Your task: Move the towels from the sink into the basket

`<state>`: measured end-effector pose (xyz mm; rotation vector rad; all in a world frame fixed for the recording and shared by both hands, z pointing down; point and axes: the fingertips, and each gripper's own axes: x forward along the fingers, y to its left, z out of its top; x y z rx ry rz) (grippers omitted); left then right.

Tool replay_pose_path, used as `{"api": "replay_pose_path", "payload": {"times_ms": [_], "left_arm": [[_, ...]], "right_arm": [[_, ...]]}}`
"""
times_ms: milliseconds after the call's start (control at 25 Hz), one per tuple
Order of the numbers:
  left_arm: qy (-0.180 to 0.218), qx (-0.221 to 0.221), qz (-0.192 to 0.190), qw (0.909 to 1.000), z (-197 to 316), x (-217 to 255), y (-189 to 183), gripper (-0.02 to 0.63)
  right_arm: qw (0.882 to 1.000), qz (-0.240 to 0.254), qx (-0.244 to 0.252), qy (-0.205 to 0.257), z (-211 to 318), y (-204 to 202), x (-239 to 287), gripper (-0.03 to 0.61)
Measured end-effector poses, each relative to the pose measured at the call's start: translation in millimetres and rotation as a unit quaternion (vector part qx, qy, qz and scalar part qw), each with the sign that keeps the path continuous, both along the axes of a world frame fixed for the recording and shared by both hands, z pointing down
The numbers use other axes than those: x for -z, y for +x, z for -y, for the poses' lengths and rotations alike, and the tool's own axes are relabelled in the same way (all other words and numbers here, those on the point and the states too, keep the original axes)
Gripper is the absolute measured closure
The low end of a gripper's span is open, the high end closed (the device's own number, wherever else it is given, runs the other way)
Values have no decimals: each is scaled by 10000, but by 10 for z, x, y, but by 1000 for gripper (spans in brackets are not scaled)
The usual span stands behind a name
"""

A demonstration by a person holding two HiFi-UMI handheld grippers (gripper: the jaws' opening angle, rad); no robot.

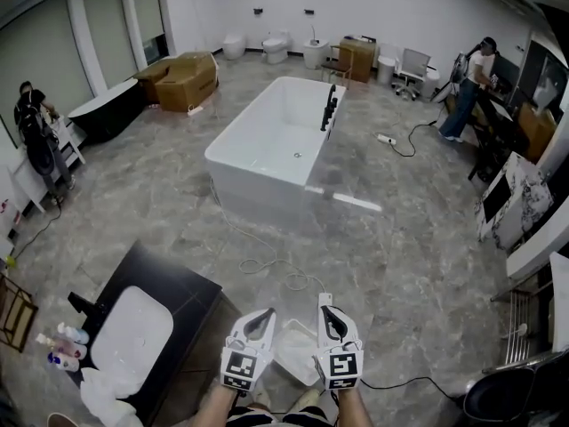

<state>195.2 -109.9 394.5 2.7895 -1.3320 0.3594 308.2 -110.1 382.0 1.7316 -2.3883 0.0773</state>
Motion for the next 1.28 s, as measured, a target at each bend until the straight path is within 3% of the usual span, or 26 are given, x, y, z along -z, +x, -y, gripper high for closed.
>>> {"api": "replay_pose_path", "payload": {"times_ms": [720,1280], "left_arm": [[111,148,-66,9998,-259,136,-208,604],[91,112,-88,9999,-368,136,-59,604]], "right_arm": [[9998,-99,143,113,-267,-207,141,578],[9998,-112,106,83,-380,-46,126,578]]}}
